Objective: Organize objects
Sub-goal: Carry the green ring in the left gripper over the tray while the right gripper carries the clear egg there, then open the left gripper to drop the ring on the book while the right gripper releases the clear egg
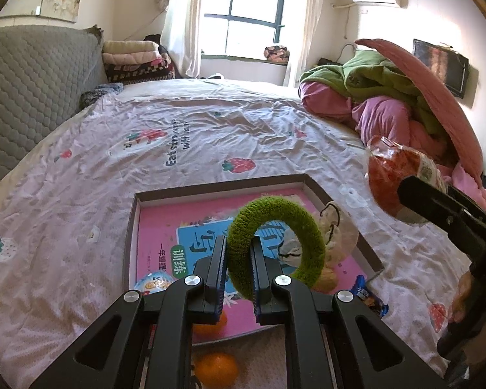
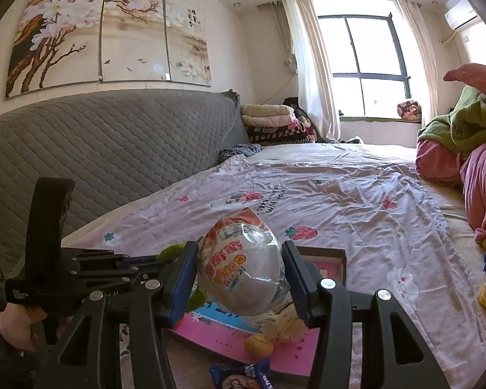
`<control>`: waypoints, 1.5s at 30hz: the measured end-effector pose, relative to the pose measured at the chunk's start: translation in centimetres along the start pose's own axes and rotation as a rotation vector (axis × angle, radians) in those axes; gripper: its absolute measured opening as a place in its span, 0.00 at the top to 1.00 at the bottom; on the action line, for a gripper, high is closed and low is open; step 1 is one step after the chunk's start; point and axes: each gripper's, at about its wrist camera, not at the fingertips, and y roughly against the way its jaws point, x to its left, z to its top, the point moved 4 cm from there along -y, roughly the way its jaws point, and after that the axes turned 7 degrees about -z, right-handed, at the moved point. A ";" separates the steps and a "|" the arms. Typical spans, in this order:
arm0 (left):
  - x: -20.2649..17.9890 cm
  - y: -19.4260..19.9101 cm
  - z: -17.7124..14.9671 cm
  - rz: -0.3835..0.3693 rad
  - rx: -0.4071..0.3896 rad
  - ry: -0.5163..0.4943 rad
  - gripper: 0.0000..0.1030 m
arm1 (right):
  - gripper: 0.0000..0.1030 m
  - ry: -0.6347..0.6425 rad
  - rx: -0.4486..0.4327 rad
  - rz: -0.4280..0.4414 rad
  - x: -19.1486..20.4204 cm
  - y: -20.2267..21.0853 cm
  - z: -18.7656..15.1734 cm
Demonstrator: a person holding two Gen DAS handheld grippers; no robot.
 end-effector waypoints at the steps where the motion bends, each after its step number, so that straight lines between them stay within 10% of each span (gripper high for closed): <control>1: 0.2 -0.2 0.0 -0.003 0.004 0.005 0.87 | 0.49 -0.002 0.012 -0.004 -0.2 -0.3 -0.3; 45: -0.1 -7.2 -3.8 -0.008 0.202 -0.045 0.86 | 0.48 -0.035 0.366 -0.173 -4.4 -8.1 -8.8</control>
